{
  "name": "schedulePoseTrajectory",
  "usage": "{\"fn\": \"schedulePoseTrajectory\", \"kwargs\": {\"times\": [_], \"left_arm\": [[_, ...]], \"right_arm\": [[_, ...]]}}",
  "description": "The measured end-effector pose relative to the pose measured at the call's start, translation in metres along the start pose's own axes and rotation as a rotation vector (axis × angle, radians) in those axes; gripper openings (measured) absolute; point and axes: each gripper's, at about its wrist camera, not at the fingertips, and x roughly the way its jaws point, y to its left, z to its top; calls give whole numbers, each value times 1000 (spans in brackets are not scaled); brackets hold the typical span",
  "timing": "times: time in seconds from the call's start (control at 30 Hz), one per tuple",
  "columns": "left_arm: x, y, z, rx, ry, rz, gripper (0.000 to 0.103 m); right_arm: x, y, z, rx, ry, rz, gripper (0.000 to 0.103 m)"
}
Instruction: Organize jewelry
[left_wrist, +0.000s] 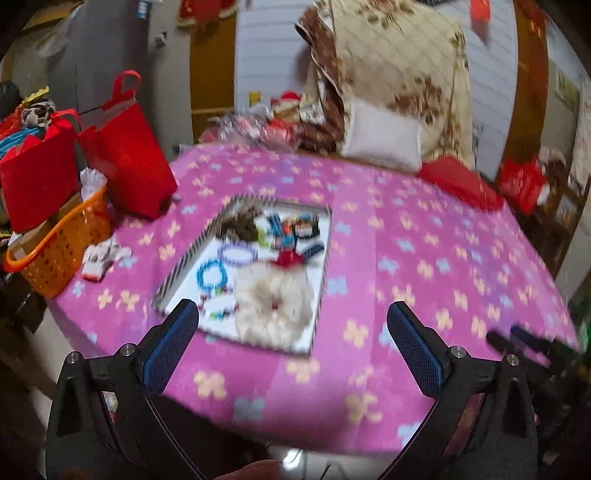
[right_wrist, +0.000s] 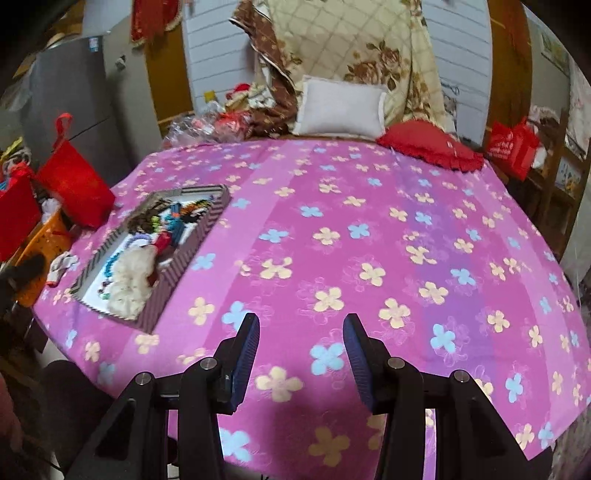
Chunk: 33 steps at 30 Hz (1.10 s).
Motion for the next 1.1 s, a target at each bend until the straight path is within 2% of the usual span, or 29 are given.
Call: {"fn": "schedulePoseTrajectory", "kwargs": {"times": [0.1,0.27,0.47,0.6,0.87,1.1], "left_arm": [[0,1,-15,7,56,-9,102],[-5,7,-34,14,77,14,102],[-12,32,-35,-10,63,38,102],[-13,54,-32,-34,57,65,102],[0,73,-44,-29,101,100,102],[12,67,-50,-4,133,104,102]], "right_arm": [[-11,13,-8,-11,-18,-6,61],[-14,40,-15,-74,-17,-19,61],[-10,84,2,-147,15,32,61],[-3,104,11,-126,56,76,61],[17,102,-7,-38,116,21,62],[25,108,-19,-65,143,0,63]]}}
